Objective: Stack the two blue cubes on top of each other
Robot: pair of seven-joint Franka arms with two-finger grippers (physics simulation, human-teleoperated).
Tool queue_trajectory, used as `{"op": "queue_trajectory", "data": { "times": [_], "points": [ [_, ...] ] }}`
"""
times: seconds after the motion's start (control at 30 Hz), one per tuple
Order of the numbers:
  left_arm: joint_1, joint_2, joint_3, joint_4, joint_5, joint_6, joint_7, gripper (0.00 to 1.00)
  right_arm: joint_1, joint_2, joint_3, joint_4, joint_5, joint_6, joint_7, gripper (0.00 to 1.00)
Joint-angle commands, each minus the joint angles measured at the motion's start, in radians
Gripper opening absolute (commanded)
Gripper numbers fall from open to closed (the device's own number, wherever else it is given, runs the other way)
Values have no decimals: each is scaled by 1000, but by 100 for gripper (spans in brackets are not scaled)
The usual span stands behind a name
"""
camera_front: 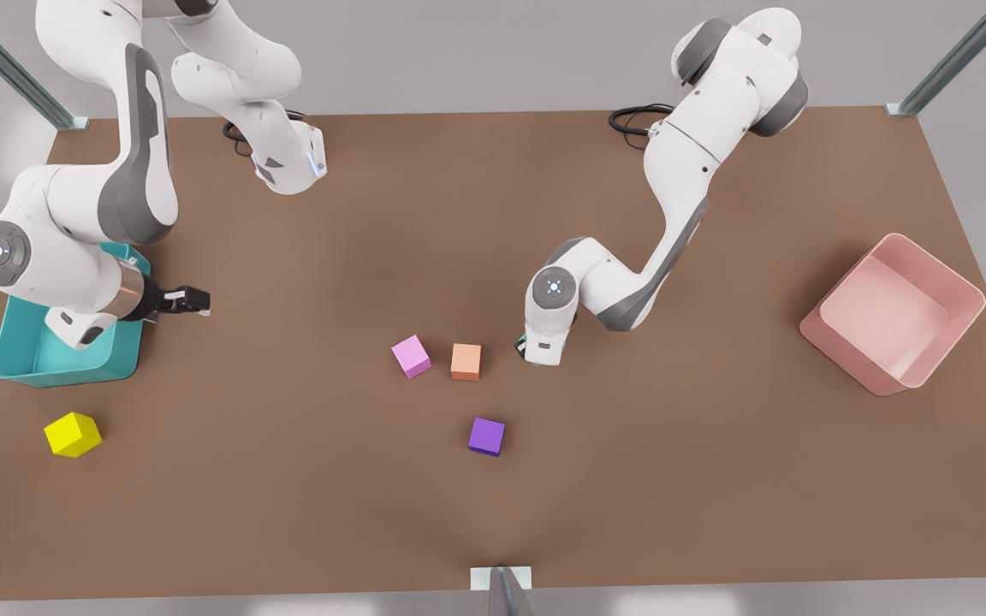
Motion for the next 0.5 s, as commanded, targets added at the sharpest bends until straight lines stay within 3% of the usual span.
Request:
{"op": "queue_trajectory", "data": {
  "times": [0.0, 0.13, 0.2, 0.23, 0.47],
  "points": [
    [0, -2, 0, 0, -1, 6, -110, 63, 0, -1, -1, 1, 1, -3, -38, 100],
    [2, -4, 0, 2, -1, 6, -113, 64, 1, 0, 1, 1, -1, -3, -39, 100],
    [2, -5, 0, 2, -1, 6, -112, 85, 0, 0, 13, 15, -7, -14, -42, 100],
    [2, -5, 0, 0, -1, 5, -112, 100, 0, 0, 13, 16, -10, -12, -42, 100],
    [29, -105, -3, 16, -1, -126, -75, 100, 0, 11, 15, 30, -12, -15, -42, 100]
  ]
}}
